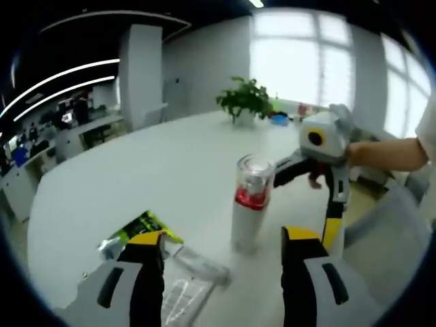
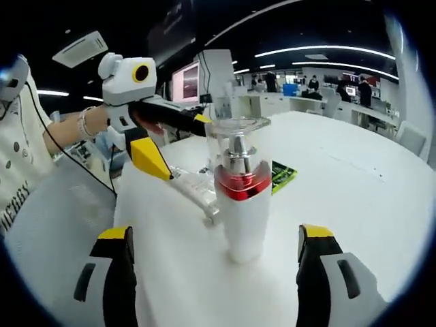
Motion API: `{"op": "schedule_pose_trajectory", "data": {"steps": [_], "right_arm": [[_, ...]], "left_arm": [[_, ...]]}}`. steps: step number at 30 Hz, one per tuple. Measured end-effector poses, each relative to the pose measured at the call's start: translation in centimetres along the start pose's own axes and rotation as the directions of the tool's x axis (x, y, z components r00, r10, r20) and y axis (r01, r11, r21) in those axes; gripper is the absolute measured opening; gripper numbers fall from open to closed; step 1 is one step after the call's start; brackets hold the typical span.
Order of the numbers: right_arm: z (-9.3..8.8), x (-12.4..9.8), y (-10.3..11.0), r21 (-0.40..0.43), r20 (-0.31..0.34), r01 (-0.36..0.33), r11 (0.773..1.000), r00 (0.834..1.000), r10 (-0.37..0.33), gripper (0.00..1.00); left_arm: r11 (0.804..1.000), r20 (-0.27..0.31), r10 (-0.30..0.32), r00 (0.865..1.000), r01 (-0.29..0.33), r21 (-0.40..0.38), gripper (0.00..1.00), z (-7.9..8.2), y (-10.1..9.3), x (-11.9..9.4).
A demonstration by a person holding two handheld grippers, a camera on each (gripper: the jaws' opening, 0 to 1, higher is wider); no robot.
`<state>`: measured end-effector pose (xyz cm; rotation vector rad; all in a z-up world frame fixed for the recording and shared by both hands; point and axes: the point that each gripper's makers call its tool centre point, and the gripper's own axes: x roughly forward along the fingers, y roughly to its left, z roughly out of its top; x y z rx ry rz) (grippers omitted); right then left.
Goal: Arrange the skincare products in the storage area until every visible bottle or jar stands upright without overlapping.
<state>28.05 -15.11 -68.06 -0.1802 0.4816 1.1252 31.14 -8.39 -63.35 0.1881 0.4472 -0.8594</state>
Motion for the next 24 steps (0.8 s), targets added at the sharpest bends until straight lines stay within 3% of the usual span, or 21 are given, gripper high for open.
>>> {"op": "schedule_pose_trajectory", "data": {"steps": [14, 19, 24], "right_arm": [[2.3, -1.2, 2.5, 0.002, 0.041, 0.037, 0.999, 0.998, -0.037, 1.00], [3.8, -1.9, 2.3, 0.006, 0.088, 0.098, 0.995, 0.991, -0.098, 1.00], [4.5, -2.4, 2.3, 0.007, 0.111, 0.113, 0.994, 0.987, -0.113, 1.00]], "left_arm": [[0.999, 0.007, 0.033, 0.999, -0.033, -0.030, 0.79, -1.3, 0.5, -3.3], [0.997, 0.009, 0.056, 0.998, -0.055, -0.054, 0.86, -2.1, 1.2, -4.7], [0.995, 0.008, 0.087, 0.996, -0.087, -0.051, 0.97, -2.6, 1.5, -5.7]]}}
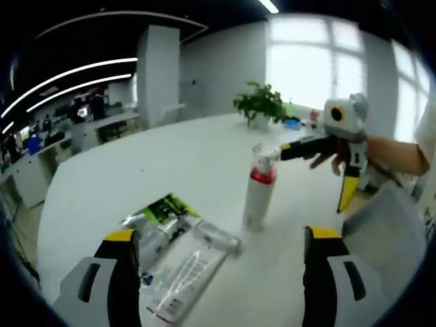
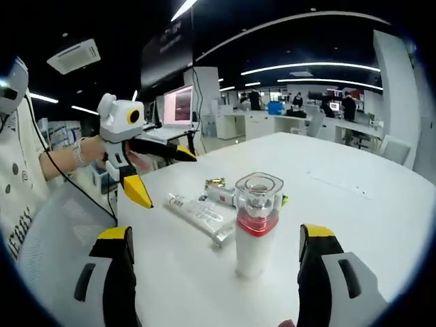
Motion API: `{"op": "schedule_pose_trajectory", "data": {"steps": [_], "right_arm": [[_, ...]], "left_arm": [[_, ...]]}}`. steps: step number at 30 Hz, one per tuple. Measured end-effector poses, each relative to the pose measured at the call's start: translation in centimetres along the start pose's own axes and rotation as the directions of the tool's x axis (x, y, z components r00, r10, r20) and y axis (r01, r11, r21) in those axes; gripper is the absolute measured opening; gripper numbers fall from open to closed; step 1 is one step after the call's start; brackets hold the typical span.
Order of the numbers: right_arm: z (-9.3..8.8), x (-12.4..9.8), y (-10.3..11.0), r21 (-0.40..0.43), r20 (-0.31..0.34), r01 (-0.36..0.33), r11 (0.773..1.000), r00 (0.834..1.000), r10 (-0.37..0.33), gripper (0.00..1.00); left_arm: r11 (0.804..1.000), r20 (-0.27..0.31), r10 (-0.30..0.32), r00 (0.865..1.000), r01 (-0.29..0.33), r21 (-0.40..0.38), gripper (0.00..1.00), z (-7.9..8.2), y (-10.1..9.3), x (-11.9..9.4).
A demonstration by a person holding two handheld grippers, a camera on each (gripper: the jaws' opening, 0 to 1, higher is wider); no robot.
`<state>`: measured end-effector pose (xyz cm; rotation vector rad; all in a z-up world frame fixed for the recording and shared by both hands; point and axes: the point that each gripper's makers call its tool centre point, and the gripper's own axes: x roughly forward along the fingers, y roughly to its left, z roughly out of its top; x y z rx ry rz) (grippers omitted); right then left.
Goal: Arrange the skincare products in the storage area until every visible bottle or jar stands upright without overlapping.
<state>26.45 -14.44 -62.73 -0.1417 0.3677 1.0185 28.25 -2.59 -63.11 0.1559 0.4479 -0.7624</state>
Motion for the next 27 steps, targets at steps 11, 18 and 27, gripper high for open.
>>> {"op": "schedule_pose_trajectory", "data": {"steps": [11, 18, 27], "right_arm": [[0.6, -0.3, 0.4, -0.007, -0.014, 0.026, 1.000, 1.000, -0.026, 1.00], [1.3, -0.5, 0.6, -0.013, -0.005, 0.046, 0.999, 0.999, -0.046, 1.00], [1.7, -0.7, 0.7, -0.021, -0.012, 0.065, 0.998, 0.998, -0.065, 1.00]], "left_arm": [[1.000, 0.018, 0.017, 1.000, -0.017, -0.008, 0.99, -0.5, 0.2, -1.5], [1.000, 0.052, 0.004, 0.999, -0.004, -0.001, 0.99, -0.2, 0.0, -2.0], [1.000, 0.044, -0.011, 0.999, 0.012, -0.009, 0.99, -0.5, -0.4, -2.1]]}}
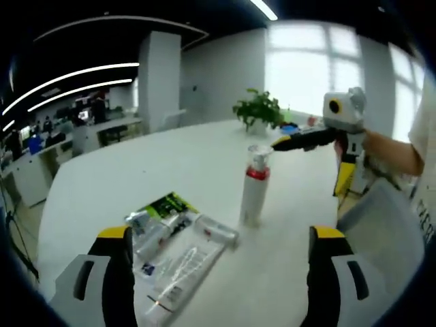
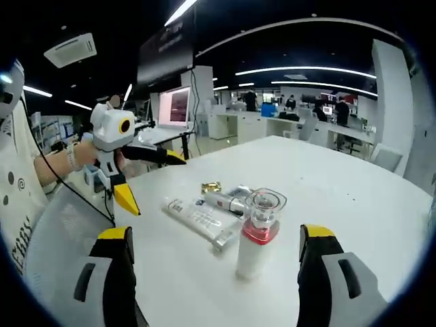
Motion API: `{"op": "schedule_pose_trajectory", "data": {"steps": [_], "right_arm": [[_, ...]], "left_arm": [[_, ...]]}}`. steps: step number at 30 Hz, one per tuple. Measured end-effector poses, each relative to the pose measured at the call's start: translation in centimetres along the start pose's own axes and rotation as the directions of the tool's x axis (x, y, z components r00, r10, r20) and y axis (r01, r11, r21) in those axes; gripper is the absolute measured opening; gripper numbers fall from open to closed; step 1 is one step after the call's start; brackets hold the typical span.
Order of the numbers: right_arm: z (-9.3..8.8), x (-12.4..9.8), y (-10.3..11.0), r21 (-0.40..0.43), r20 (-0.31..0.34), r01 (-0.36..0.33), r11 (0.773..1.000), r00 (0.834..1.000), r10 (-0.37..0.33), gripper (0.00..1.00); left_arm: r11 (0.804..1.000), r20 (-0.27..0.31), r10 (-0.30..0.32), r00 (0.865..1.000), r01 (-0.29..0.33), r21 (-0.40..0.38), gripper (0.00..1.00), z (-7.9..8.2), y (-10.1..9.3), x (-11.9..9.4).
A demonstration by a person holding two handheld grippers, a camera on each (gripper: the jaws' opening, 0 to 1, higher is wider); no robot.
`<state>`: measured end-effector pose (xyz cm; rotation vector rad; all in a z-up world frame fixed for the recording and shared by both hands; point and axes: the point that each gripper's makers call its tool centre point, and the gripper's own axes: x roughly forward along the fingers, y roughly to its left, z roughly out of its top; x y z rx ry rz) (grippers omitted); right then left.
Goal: Arrange the skincare products in the storage area until every visible bottle or jar stands upright without overlapping.
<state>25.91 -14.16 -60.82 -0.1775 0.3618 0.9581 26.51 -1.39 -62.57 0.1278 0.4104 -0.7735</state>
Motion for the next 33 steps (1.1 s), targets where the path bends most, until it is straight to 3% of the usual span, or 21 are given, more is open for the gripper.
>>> {"op": "schedule_pose_trajectory", "data": {"steps": [13, 16, 22, 33], "right_arm": [[-0.4, -0.1, 0.3, 0.051, -0.047, 0.020, 0.999, 0.999, -0.018, 1.00], [-0.3, -0.2, 0.3, 0.006, -0.061, 0.049, 0.999, 0.997, -0.049, 1.00], [-0.3, -0.8, 0.5, 0.017, -0.071, 0.087, 0.996, 0.994, -0.086, 1.00], [-1.2, -0.8, 3.6, 0.030, -0.109, 0.074, 0.997, 0.992, -0.071, 1.00]], "left_arm": [[1.000, -0.018, -0.018, 1.000, 0.018, -0.017, 0.99, -0.7, -0.2, -0.2], [1.000, -0.021, -0.016, 1.000, 0.016, -0.023, 0.99, -0.8, -0.2, -0.3], [0.999, -0.023, 0.007, 1.000, -0.008, -0.054, 0.99, -1.0, 0.4, -0.5], [0.997, -0.046, 0.013, 0.999, -0.016, -0.072, 0.99, -2.3, 0.9, -1.4]]}}
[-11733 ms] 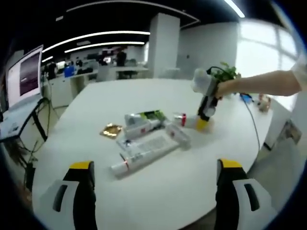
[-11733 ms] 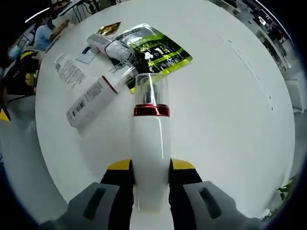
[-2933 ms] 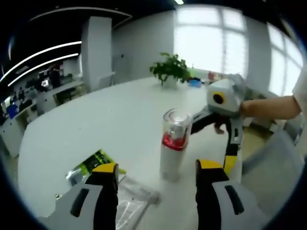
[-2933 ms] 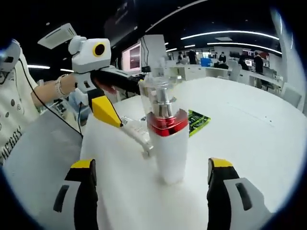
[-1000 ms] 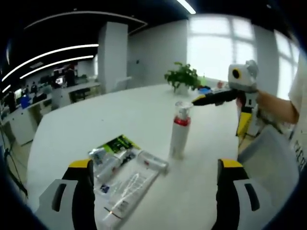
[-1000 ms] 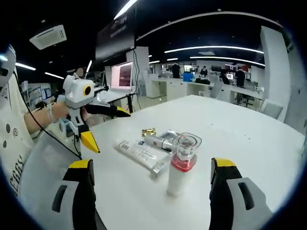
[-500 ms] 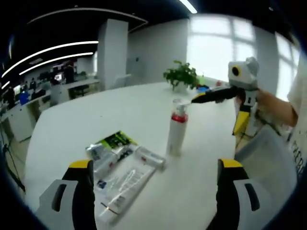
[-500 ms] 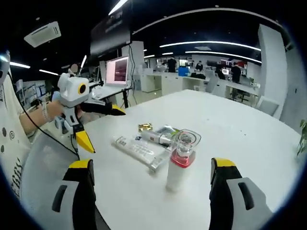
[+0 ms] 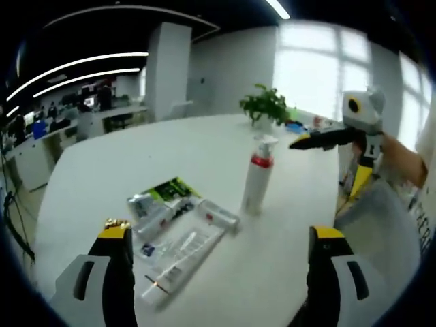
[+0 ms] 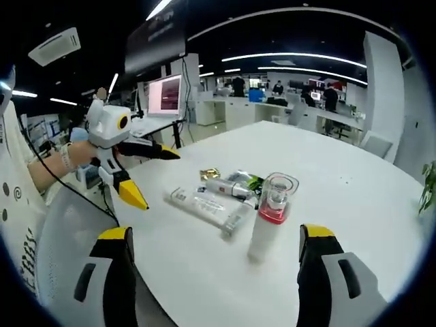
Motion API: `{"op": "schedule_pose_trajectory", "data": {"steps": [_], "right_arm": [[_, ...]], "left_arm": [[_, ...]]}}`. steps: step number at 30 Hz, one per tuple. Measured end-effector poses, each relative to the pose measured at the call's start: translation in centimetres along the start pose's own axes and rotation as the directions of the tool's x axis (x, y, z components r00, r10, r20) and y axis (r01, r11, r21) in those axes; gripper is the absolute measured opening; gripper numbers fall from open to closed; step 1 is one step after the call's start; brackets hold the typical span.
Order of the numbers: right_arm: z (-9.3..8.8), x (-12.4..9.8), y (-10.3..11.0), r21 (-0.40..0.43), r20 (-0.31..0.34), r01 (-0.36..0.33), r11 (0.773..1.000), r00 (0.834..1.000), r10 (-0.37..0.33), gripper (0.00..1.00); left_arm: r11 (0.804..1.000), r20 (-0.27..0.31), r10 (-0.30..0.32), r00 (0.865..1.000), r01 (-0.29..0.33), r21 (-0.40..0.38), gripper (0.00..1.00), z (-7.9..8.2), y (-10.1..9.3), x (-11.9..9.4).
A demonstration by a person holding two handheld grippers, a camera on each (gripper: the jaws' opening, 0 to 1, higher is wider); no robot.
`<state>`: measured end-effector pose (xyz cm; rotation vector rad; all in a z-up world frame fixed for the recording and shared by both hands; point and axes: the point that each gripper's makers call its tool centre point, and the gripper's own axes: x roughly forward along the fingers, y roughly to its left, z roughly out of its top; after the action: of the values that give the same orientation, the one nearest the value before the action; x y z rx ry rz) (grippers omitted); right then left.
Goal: Arrange the skincare products in the storage area until every visible bottle or jar stands upright without overlapping.
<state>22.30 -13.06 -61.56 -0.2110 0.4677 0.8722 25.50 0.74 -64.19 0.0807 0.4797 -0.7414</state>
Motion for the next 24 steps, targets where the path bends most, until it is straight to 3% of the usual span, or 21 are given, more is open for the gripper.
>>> {"op": "schedule_pose_trajectory", "data": {"steps": [3, 12, 16, 24], "right_arm": [[0.2, 0.2, 1.5, -0.012, 0.008, -0.019, 1.000, 1.000, 0.019, 1.00], [-0.5, 2.0, 2.8, -0.036, -0.022, -0.049, 0.998, 0.999, 0.048, 1.00], [-0.8, 2.8, 3.0, -0.043, -0.035, -0.054, 0.998, 0.998, 0.053, 1.00], [-1.4, 4.0, 3.7, -0.029, -0.044, -0.082, 0.996, 0.996, 0.080, 1.00]], "left_arm": [[1.000, -0.002, 0.005, 1.000, -0.005, -0.008, 0.99, -0.4, 0.5, -0.3], [0.998, -0.044, 0.038, 0.998, -0.036, 0.047, 0.98, -1.6, 2.1, -0.6], [0.998, -0.046, 0.026, 0.999, -0.023, 0.066, 0.87, -1.8, 2.7, -0.3], [0.984, -0.176, -0.018, 0.984, 0.049, 0.173, 0.70, -4.1, 2.6, 1.2]]}}
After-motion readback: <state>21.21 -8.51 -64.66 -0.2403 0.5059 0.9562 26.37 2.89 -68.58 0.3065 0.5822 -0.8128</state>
